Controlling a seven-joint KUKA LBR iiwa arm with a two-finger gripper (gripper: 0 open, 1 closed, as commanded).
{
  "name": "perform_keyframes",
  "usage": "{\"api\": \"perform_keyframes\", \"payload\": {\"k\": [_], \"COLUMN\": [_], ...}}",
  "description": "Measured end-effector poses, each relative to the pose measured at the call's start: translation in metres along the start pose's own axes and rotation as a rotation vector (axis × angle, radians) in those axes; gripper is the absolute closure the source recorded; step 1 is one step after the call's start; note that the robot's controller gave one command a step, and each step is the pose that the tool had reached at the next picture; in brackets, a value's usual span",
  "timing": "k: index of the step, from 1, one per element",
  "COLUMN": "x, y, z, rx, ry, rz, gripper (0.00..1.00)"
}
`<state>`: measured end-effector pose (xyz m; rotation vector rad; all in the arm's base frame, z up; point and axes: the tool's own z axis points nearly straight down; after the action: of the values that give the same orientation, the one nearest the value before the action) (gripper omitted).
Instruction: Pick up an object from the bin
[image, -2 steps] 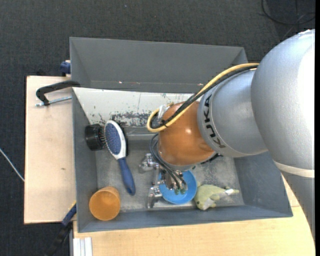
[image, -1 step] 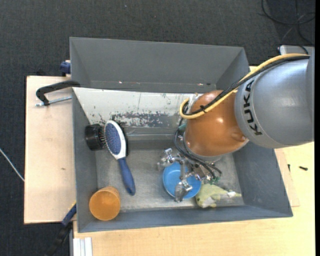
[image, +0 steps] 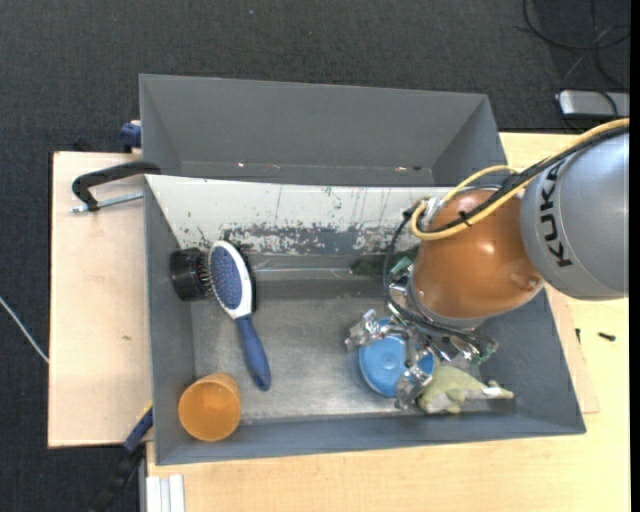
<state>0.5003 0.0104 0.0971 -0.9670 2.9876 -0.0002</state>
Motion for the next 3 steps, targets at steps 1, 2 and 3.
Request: {"api": "perform_keyframes", "payload": {"k": [1,2,3], "x": [-0.006,-0.006,-0.012], "y": [-0.033,-0.033,-0.063], "z": [0.022,0.022,0.012], "rx": [-0.002,-0.002,0.001], "ry": [-0.003,-0.003,-0.003], "rz": [-0.444,-0.444,-1.246], "gripper": [0.00,0.00,0.00]}}
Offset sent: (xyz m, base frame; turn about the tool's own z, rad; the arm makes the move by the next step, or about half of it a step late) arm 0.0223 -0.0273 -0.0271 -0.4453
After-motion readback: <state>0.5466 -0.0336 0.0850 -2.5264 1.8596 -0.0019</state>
